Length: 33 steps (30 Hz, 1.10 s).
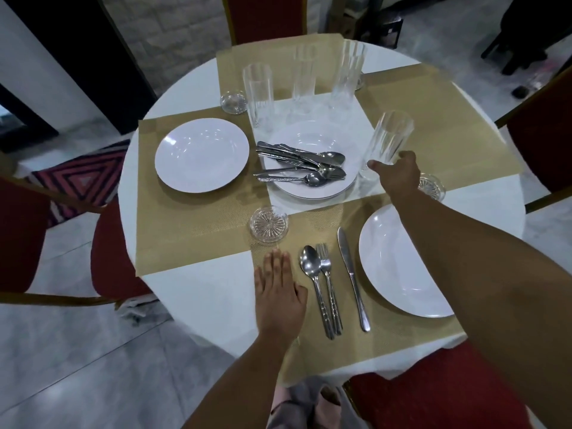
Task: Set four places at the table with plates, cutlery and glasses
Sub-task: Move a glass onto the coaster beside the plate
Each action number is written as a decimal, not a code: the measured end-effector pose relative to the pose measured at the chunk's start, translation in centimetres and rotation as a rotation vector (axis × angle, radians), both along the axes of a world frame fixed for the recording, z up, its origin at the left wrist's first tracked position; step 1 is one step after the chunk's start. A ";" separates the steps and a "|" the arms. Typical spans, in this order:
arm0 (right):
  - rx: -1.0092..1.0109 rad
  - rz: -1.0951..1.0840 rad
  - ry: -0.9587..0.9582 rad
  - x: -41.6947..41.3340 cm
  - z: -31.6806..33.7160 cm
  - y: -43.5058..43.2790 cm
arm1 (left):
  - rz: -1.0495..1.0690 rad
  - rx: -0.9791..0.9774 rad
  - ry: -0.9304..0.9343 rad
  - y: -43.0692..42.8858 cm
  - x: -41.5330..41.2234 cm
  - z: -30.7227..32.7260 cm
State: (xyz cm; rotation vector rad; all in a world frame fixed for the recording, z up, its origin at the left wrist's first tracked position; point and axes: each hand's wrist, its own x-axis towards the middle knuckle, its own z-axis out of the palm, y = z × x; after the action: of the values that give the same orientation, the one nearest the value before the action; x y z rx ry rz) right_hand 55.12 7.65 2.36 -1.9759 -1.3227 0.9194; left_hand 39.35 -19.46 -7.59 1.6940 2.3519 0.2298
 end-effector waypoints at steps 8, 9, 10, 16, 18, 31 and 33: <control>0.073 -0.041 0.024 -0.1 -0.2 0.4 | 0.009 0.016 -0.008 0.1 0.0 -0.1; 0.083 -0.037 0.023 -0.1 -0.4 0.1 | 0.008 0.011 -0.014 0.1 -0.1 0.0; 0.093 -0.031 0.024 -0.1 -0.6 -0.2 | 0.006 0.005 -0.023 0.0 -0.1 0.0; 0.119 -0.011 0.012 -0.1 -1.0 -1.7 | 0.007 0.010 -0.050 -0.1 -0.2 0.3; 0.140 0.018 0.010 0.1 -1.1 -1.8 | 0.007 0.013 -0.051 -0.1 -0.1 0.3; 0.238 -0.081 0.294 0.0 -0.2 -5.3 | -0.004 -0.006 -0.051 -0.2 -0.3 0.4; 0.249 -0.099 0.337 0.9 0.1 -5.8 | -0.017 -0.033 -0.032 -0.1 -0.2 0.5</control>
State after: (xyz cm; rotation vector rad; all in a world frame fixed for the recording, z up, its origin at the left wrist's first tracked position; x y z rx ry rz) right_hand 56.01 1.82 2.42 -1.6003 -1.0808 0.9417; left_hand 39.14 -19.57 -7.13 1.6812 2.3049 0.2125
